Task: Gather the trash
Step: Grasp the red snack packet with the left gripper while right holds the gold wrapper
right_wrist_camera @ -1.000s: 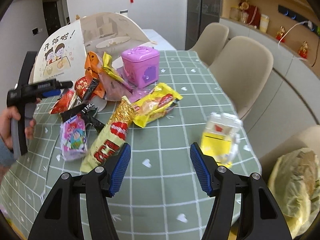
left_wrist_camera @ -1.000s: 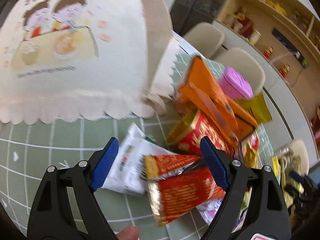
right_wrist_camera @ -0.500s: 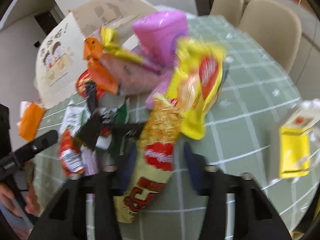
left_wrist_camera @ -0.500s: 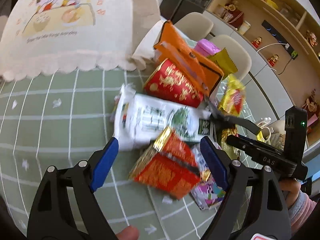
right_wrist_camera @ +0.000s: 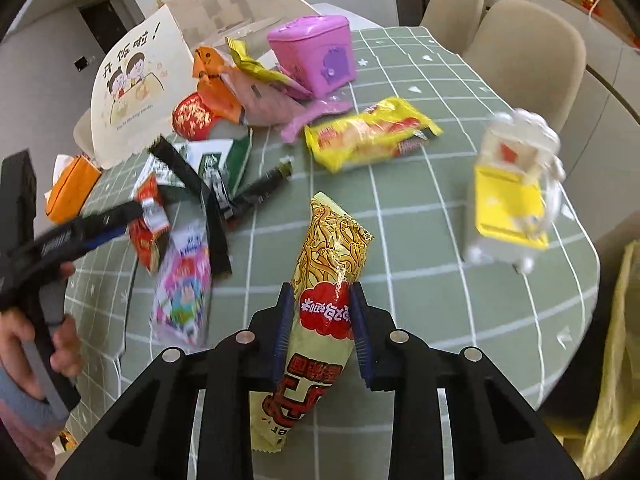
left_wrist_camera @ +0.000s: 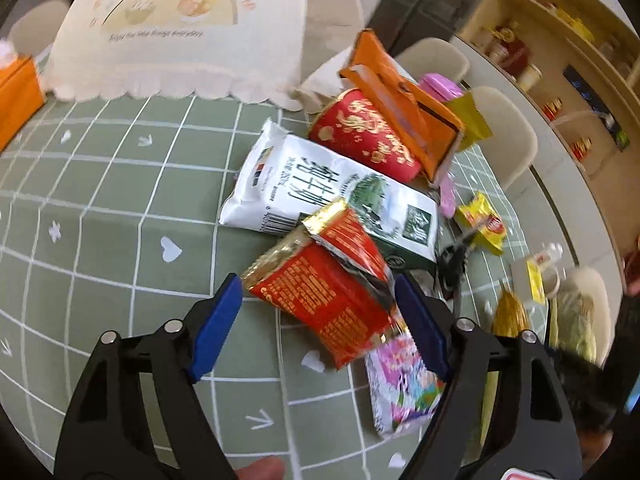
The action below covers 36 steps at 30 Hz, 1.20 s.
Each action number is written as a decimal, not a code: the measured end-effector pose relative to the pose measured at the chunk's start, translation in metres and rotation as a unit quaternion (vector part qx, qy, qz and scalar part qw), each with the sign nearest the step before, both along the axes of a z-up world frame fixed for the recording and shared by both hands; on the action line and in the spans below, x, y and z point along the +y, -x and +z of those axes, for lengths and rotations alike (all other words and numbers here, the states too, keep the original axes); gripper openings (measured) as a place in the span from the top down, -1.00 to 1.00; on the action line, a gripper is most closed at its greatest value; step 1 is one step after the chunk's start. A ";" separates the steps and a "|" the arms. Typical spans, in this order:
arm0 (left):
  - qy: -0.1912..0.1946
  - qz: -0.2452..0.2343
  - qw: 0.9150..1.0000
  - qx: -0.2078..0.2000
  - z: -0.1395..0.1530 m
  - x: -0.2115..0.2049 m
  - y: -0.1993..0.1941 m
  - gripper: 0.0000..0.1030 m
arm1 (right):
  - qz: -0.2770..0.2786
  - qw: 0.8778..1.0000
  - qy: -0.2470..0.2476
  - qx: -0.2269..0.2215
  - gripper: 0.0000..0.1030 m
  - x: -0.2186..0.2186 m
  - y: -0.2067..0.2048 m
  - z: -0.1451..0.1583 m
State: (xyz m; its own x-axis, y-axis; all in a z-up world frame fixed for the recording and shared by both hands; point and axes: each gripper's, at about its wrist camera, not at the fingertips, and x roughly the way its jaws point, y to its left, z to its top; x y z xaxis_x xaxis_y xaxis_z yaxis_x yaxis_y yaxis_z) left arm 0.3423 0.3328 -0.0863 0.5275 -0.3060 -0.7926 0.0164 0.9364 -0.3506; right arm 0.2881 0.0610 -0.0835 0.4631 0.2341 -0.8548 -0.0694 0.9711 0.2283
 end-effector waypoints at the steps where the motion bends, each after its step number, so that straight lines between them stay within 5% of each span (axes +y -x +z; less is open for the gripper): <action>1: 0.004 0.008 1.000 0.005 -0.003 0.001 -0.002 -0.40 | -0.002 1.000 0.000 0.003 0.47 -0.001 0.003 -0.001; 12: 0.021 0.008 1.000 0.022 -0.010 -0.005 -0.006 -0.25 | -0.007 1.000 0.025 -0.002 0.47 0.002 0.031 -0.001; 19: 0.066 -0.018 0.997 0.029 -0.008 -0.006 -0.014 0.13 | -0.025 0.999 0.036 -0.003 0.47 0.004 0.045 0.003; 28: 0.043 -0.057 0.997 -0.033 0.043 -0.007 0.020 0.21 | -0.036 0.998 0.028 -0.047 0.47 0.007 0.051 0.036; 36: 0.004 -0.091 0.991 -0.097 0.086 -0.037 0.035 0.20 | -0.025 0.989 0.072 -0.125 0.47 -0.009 0.059 0.094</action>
